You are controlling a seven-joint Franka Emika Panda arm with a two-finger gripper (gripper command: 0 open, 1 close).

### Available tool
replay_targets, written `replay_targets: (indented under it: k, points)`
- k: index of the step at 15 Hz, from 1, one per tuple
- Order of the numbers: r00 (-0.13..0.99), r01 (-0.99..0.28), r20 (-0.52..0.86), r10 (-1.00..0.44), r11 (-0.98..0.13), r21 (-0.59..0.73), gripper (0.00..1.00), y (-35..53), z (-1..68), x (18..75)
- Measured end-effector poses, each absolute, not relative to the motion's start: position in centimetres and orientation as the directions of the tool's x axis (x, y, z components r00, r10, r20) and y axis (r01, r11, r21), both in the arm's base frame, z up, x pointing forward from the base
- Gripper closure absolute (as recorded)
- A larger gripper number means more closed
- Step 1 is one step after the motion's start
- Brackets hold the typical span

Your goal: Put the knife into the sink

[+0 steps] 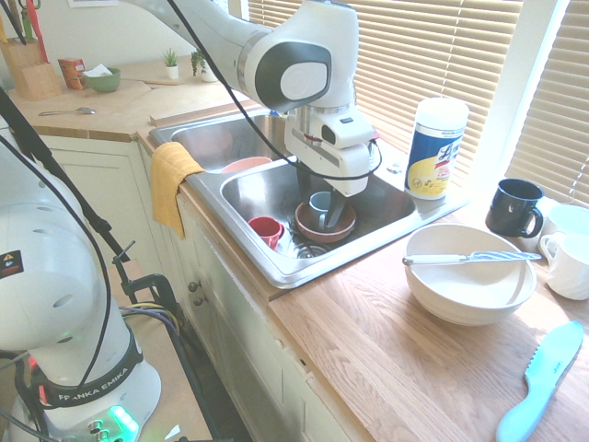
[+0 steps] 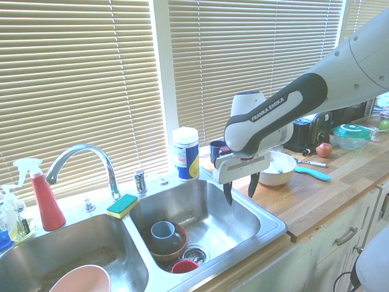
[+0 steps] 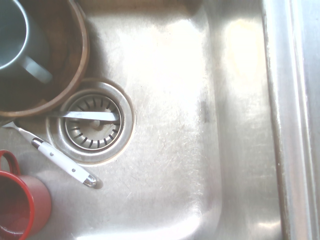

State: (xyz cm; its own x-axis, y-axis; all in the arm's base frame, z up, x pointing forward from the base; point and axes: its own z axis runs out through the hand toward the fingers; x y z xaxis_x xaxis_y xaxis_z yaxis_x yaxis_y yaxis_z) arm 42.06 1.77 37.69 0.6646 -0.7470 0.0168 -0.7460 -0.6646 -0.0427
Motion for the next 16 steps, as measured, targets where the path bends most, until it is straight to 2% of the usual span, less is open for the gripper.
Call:
replay_targets:
  k: [5, 11, 16]
  points:
    - [0.615, -0.783, 0.068, -0.786, -0.618, -0.070, 0.00, 0.2, 40.1, 43.7]
    - [0.440, -0.885, 0.112, -0.891, -0.451, -0.118, 0.00, -11.9, 47.6, 45.8]
    - [0.334, -0.937, 0.098, -0.937, -0.341, -0.073, 0.00, -20.5, 45.8, 44.9]
